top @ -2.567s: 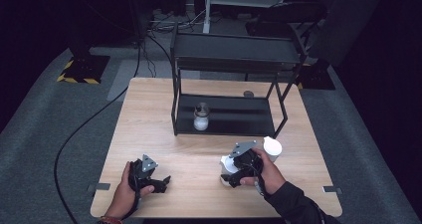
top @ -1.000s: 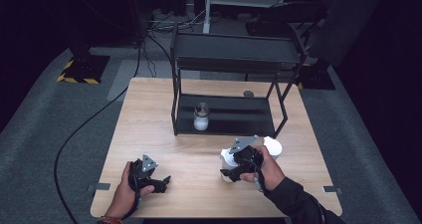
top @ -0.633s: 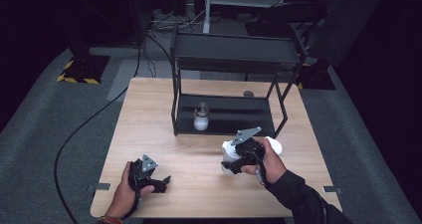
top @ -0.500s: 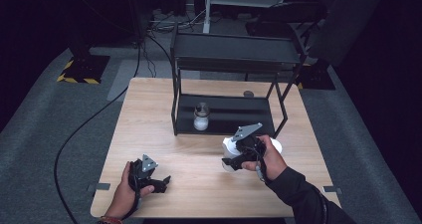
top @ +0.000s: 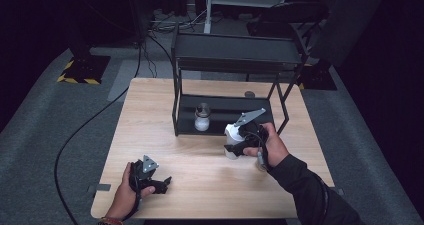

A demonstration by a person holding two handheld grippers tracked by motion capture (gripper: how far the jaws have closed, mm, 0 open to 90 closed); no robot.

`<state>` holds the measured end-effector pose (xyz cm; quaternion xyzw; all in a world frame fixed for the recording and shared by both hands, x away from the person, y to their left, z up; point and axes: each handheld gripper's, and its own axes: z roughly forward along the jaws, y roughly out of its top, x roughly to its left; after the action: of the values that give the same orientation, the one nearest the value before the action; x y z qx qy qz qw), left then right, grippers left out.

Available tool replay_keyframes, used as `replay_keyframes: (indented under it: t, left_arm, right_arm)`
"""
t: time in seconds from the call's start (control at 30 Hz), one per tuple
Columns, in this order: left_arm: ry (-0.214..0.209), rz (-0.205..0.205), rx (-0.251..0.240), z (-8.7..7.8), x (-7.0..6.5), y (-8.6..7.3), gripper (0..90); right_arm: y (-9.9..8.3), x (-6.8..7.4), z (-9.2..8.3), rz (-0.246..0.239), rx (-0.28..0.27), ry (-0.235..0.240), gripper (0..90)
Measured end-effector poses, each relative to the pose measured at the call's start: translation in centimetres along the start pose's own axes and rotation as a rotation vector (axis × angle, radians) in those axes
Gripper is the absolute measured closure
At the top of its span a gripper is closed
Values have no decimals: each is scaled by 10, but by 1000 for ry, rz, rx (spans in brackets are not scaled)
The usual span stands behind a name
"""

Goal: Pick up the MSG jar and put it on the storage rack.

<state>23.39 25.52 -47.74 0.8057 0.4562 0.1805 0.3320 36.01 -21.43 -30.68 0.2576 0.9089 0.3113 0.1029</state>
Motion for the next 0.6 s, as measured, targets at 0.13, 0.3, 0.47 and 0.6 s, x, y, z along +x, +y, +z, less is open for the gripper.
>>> replay_keyframes:
  t: [0.13, 0.3, 0.47, 0.6]
  left_arm:
    - [0, 1, 0, 0, 0, 0, 8]
    - [0, 1, 0, 0, 0, 0, 8]
    - [0, 1, 0, 0, 0, 0, 8]
    - [0, 0, 0, 0, 0, 0, 8]
  right_arm:
    - [7, -7, 2, 15, 4, -5, 305]
    - [14, -17, 5, 29, 4, -20, 306]
    - [20, -24, 7, 43, 0, -49, 306]
    - [22, -32, 10, 54, -1, -66, 306]
